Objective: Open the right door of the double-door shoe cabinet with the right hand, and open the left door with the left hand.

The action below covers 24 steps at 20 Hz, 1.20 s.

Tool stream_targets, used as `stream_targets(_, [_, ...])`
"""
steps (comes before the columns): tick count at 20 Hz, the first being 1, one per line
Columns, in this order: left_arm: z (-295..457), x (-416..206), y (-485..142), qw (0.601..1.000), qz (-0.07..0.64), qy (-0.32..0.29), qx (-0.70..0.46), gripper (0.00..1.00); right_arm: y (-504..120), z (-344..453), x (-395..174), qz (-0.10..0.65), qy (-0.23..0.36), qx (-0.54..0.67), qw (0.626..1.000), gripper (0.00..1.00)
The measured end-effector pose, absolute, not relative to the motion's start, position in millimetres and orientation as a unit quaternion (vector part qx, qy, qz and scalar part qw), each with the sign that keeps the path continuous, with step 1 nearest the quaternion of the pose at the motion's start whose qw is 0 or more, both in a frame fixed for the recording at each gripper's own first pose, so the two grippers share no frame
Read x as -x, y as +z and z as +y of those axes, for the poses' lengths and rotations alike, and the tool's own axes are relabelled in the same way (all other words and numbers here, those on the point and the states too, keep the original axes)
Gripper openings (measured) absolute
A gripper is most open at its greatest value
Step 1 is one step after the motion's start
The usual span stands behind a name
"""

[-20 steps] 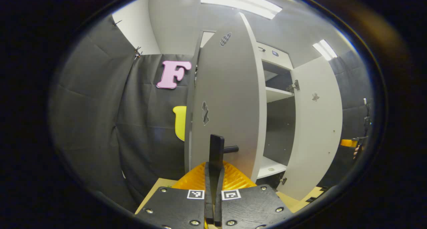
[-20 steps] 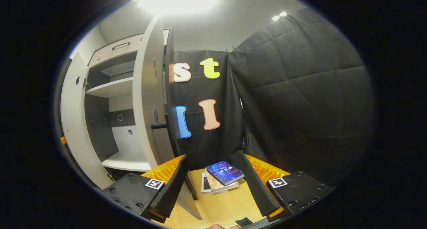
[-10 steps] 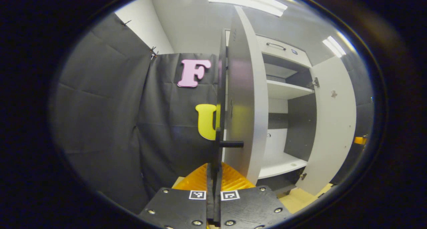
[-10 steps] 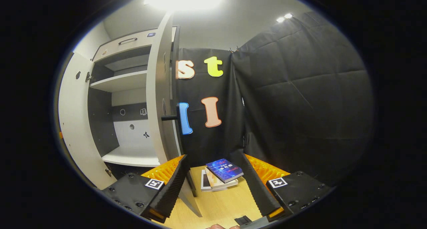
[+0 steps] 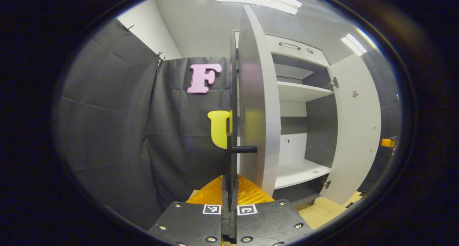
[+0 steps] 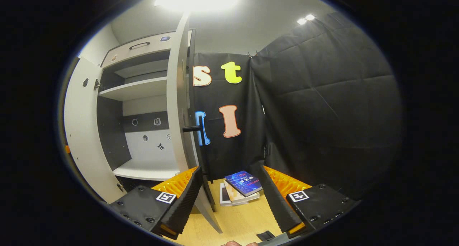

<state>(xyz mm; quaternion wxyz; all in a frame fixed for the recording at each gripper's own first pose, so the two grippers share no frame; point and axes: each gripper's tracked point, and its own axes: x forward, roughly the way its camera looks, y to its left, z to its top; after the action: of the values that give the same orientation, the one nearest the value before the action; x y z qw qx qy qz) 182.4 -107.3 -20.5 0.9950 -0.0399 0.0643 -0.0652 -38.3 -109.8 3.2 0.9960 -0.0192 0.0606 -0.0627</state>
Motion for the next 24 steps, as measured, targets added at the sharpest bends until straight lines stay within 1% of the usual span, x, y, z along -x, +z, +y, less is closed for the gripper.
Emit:
stream_targets(3, [-104.9,-179.1,-16.3,0.994,0.072,-0.058,0.052,0.02,3.0,-100.0,39.7,0.060,-0.054,0.013,0.997,0.98])
stream_targets(4, [-102.4,-178.7,-13.0,0.995,0.069,-0.052,0.056,0.00,1.9,-98.9,41.0,0.064,-0.051,0.016,0.997,0.98])
stream_targets(7, [-97.6,-177.6,-1.4,0.996,0.054,-0.035,0.064,0.01,2.0,-98.1,47.0,0.069,-0.050,0.034,0.996,0.98])
stream_targets(9, [-91.7,-174.7,6.3,0.998,0.035,-0.019,0.048,0.29,5.5,-92.6,49.5,0.065,-0.048,0.040,0.996,0.98])
stream_targets(11, [-92.4,-168.5,11.2,0.999,0.020,-0.017,0.033,0.56,6.9,-84.3,50.6,0.065,-0.041,0.033,0.997,0.98])
stream_targets(14, [-88.6,-158.1,14.9,1.000,0.016,-0.003,-0.004,0.97,6.3,-71.3,51.4,0.068,-0.030,0.029,0.997,0.98])
stream_targets(16, [-89.3,-157.4,18.0,1.000,0.010,-0.005,-0.020,0.97,2.8,-65.3,54.9,0.070,-0.028,0.040,0.996,0.98])
stream_targets(20, [-114.7,-157.4,14.8,1.000,0.001,-0.031,0.004,0.98,-9.4,-50.0,64.9,0.072,-0.026,0.036,0.996,0.98])
stream_targets(22, [-124.8,-154.4,10.8,0.999,0.005,-0.037,0.018,0.98,-18.3,-39.0,66.8,0.072,-0.017,0.032,0.997,0.98])
stream_targets(24, [-134.1,-151.6,5.6,0.999,0.011,-0.048,0.023,0.96,-31.1,-24.6,67.8,0.084,0.003,0.048,0.995,0.98])
